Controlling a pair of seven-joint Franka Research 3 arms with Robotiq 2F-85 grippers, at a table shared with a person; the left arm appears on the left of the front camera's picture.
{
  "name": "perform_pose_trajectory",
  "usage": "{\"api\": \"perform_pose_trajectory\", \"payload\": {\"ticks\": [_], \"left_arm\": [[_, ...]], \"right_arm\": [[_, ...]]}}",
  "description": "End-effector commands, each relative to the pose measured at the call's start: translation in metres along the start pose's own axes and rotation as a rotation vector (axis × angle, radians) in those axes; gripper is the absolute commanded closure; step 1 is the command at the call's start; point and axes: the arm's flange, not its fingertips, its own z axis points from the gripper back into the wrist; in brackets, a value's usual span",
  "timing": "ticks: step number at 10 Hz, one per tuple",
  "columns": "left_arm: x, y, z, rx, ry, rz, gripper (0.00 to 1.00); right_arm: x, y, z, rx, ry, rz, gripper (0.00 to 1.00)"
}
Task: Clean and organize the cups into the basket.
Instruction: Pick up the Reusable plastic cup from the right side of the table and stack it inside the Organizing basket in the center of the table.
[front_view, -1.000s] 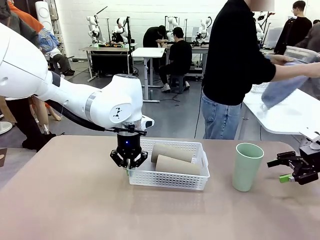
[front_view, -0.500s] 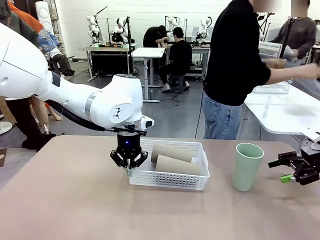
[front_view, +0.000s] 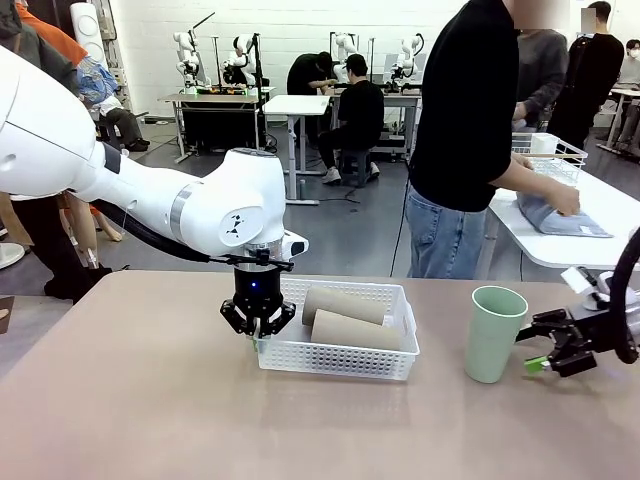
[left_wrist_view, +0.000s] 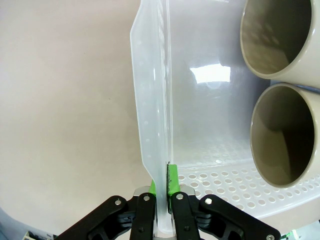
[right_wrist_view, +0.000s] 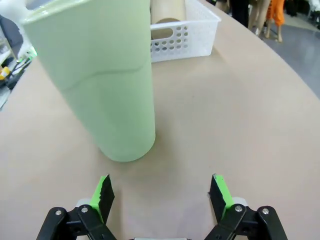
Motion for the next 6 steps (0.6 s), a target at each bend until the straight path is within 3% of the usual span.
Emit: {"api": "perform_pose_trajectory", "payload": {"ticks": [1,6], "left_arm": [[0.0005,0.0020,0.0008,0.001,-0.001,-0.007,1.00],[0.0005,0.0020,0.0008,0.001,-0.001,-0.007,1.00]], "right_arm": [[0.0003,0.0045,-0.0140,-0.005,-0.032,0.020,0.00],[0.0094,0.0056,-0.0212,0.023,-0.118,0.043,0.00]]}}
